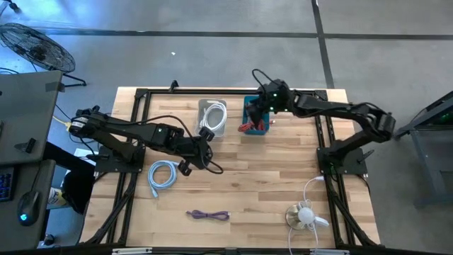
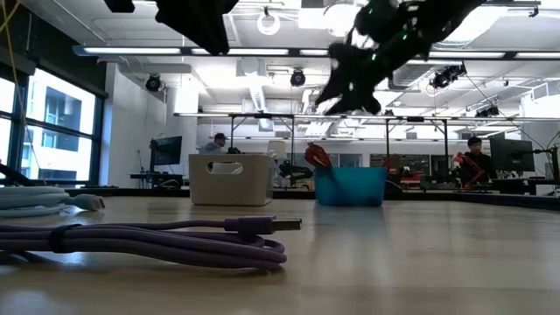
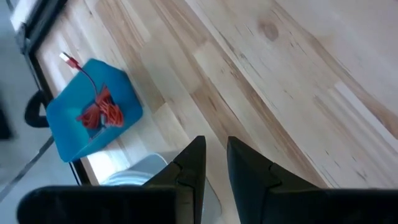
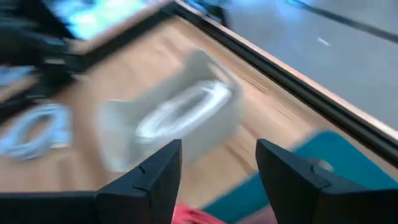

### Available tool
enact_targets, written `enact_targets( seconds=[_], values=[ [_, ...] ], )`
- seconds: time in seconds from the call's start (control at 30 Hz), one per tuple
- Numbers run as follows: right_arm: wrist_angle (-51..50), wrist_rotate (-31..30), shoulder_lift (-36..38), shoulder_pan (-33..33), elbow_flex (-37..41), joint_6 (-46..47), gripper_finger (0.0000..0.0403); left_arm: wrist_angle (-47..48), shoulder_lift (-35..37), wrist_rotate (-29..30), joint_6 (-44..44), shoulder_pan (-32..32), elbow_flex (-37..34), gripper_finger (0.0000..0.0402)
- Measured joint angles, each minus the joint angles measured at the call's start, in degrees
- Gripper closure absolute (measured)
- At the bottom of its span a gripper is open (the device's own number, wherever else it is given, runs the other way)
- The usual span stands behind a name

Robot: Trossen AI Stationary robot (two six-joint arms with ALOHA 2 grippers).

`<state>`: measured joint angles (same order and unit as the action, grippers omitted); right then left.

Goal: Pick & Place USB Port
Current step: Put the blue HDMI cable into the gray bin

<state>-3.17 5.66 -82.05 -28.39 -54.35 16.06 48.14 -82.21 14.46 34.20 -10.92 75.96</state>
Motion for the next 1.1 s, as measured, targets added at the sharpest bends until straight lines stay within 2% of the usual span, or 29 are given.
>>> enact_targets(
  seconds=[0.17, 0.37, 0.57, 0.8, 0.97, 1.1],
  values=[
    [-0.24, 8.3, 5.94, 2.78, 0.0, -4.6, 0.0204, 5.39, 0.3, 0.1, -1.55, 0.0, 0.0, 0.0339],
    [-3.77, 11.37, 11.33, 9.72, -0.02, -7.53, 0.0204, 11.39, 2.51, 1.11, -7.25, 0.0, -0.02, 0.0339],
    [-6.34, 10.75, 12.29, 17.99, 0.03, -9.15, 0.0204, 17.97, 5.28, 1.12, -14.39, 0.0, -0.02, 0.0339],
    [-5.71, 1.8, 12.21, 24.99, 1.87, -12.53, 0.0204, 31.72, 5.21, 0.26, -29.46, 0.0, -0.02, 0.0339],
    [-6.24, -1.37, 12.19, 26.84, 2.85, -12.83, 0.0204, 31.86, 5.13, -2.59, -41.21, 0.02, -2.38, 0.0339],
    [-6.43, -1.54, 12.19, 28.16, 2.84, -13.56, 0.0204, 30.43, 5.13, -5.75, -43.06, 0.02, -5.63, 0.0339]
  ],
)
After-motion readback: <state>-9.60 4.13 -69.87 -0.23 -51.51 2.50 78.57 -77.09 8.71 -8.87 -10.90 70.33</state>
